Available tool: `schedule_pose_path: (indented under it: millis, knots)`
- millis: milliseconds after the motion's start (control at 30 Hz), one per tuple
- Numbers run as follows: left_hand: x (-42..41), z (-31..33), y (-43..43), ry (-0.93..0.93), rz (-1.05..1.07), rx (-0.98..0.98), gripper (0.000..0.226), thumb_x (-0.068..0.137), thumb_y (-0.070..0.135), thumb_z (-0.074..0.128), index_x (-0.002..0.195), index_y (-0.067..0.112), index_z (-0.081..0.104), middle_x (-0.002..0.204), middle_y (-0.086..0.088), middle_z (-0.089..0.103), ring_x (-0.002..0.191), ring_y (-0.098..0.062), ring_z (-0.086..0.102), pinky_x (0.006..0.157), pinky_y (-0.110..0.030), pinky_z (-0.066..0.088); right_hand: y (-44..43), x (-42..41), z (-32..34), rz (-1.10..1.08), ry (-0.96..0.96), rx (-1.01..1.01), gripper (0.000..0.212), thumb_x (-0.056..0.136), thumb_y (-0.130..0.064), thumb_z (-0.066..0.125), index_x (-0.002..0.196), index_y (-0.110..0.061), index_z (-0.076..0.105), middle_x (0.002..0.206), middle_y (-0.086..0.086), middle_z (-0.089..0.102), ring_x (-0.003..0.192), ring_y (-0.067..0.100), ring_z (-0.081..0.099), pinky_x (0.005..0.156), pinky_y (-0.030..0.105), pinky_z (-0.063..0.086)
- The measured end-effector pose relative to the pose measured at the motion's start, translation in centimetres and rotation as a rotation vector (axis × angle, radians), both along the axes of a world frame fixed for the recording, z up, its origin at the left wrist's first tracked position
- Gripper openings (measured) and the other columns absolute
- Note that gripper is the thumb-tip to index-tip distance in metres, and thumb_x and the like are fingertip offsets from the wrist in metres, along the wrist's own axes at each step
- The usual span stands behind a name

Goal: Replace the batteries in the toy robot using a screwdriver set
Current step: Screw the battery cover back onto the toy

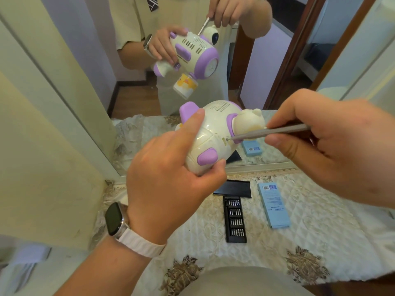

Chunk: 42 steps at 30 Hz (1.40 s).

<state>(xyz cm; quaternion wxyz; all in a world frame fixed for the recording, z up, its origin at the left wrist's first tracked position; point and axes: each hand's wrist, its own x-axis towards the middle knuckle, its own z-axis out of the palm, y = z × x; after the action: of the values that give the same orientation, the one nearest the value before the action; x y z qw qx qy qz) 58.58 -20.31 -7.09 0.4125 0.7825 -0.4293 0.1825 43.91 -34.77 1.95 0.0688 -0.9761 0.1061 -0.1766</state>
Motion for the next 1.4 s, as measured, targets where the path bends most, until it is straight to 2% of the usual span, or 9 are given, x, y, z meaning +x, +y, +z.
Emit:
schedule_pose_path:
  millis: [200,400,633,767,867,967,1133,1300,1400]
  knots:
    - [0.2,0.0,0.5,-0.003,-0.012,-0.001,0.065,0.072,0.044,0.07,0.133,0.025,0.059,0.082,0.003,0.068,0.069,-0.018,0.06,0.058,-0.039,0.053,0.1,0.4,0.3,0.011,0.03,-0.009,0.033,0.089,-0.056,0.047,0.097,-0.025,0.054,0.057,-0.016,0.049,0.045,0.004,0.048,0.038,0.033,0.044]
    - [0.2,-0.1,0.5,-0.005,0.01,0.005,0.065,0.072,0.045,0.069,0.133,0.027,0.06,0.081,0.004,0.067,0.07,-0.018,0.059,0.059,-0.037,0.052,0.2,0.3,0.1,0.04,-0.006,0.024,0.017,0.087,-0.033,0.055,0.098,-0.02,0.054,0.054,-0.014,0.046,0.051,0.019,0.047,0.039,0.03,0.039]
    - [0.2,-0.2,0.4,0.001,-0.007,0.01,0.064,0.072,0.047,0.065,0.133,0.027,0.06,0.083,0.002,0.068,0.071,-0.019,0.061,0.059,-0.038,0.053,-0.1,0.2,-0.2,-0.013,0.017,-0.043,0.033,0.091,-0.05,0.048,0.084,-0.02,0.059,0.049,-0.011,0.046,0.04,0.009,0.044,0.035,0.032,0.04]
    - [0.2,-0.3,0.4,0.002,-0.008,0.009,0.063,0.072,0.046,0.066,0.132,0.026,0.06,0.083,0.002,0.068,0.07,-0.019,0.06,0.059,-0.038,0.053,0.1,0.3,-0.4,0.021,0.005,0.04,0.031,0.091,-0.052,0.048,0.104,-0.024,0.052,0.062,-0.013,0.055,0.044,0.008,0.048,0.038,0.028,0.042]
    - [0.2,-0.3,0.4,0.0,-0.004,0.023,0.064,0.072,0.046,0.067,0.133,0.027,0.06,0.082,0.003,0.068,0.07,-0.017,0.059,0.059,-0.037,0.053,0.2,0.2,-0.4,0.03,0.006,0.079,0.021,0.086,-0.042,0.048,0.1,-0.026,0.048,0.06,-0.017,0.051,0.063,0.01,0.053,0.037,0.024,0.038]
    - [0.3,-0.4,0.5,0.003,-0.007,0.026,0.065,0.072,0.047,0.067,0.133,0.028,0.059,0.082,0.003,0.067,0.07,-0.017,0.059,0.06,-0.036,0.053,0.2,0.2,-0.4,0.009,-0.009,0.045,0.02,0.086,-0.041,0.049,0.093,-0.022,0.054,0.056,-0.022,0.042,0.04,0.008,0.042,0.036,0.027,0.039]
    - [0.5,-0.4,0.5,-0.006,-0.004,0.035,0.065,0.072,0.047,0.065,0.133,0.028,0.059,0.081,0.004,0.067,0.069,-0.016,0.059,0.059,-0.036,0.052,-0.3,0.5,-0.4,-0.005,-0.034,-0.068,0.036,0.093,-0.051,0.049,0.084,-0.018,0.062,0.05,-0.01,0.047,0.039,0.016,0.045,0.037,0.033,0.044]
    - [0.4,-0.6,0.3,0.01,-0.017,0.025,0.064,0.072,0.046,0.066,0.133,0.028,0.059,0.083,0.003,0.068,0.072,-0.017,0.06,0.06,-0.036,0.053,-0.1,0.5,-1.0,0.018,-0.02,0.054,0.034,0.092,-0.056,0.044,0.108,-0.027,0.052,0.062,-0.009,0.059,0.048,0.012,0.054,0.043,0.036,0.049]
    - [0.4,-0.7,0.2,0.02,-0.022,0.026,0.066,0.072,0.046,0.067,0.134,0.029,0.058,0.085,0.003,0.069,0.073,-0.018,0.061,0.061,-0.037,0.053,-0.2,0.4,-1.0,0.018,0.021,0.112,0.028,0.087,-0.05,0.043,0.106,-0.03,0.047,0.064,-0.013,0.058,0.06,0.009,0.055,0.043,0.031,0.047]
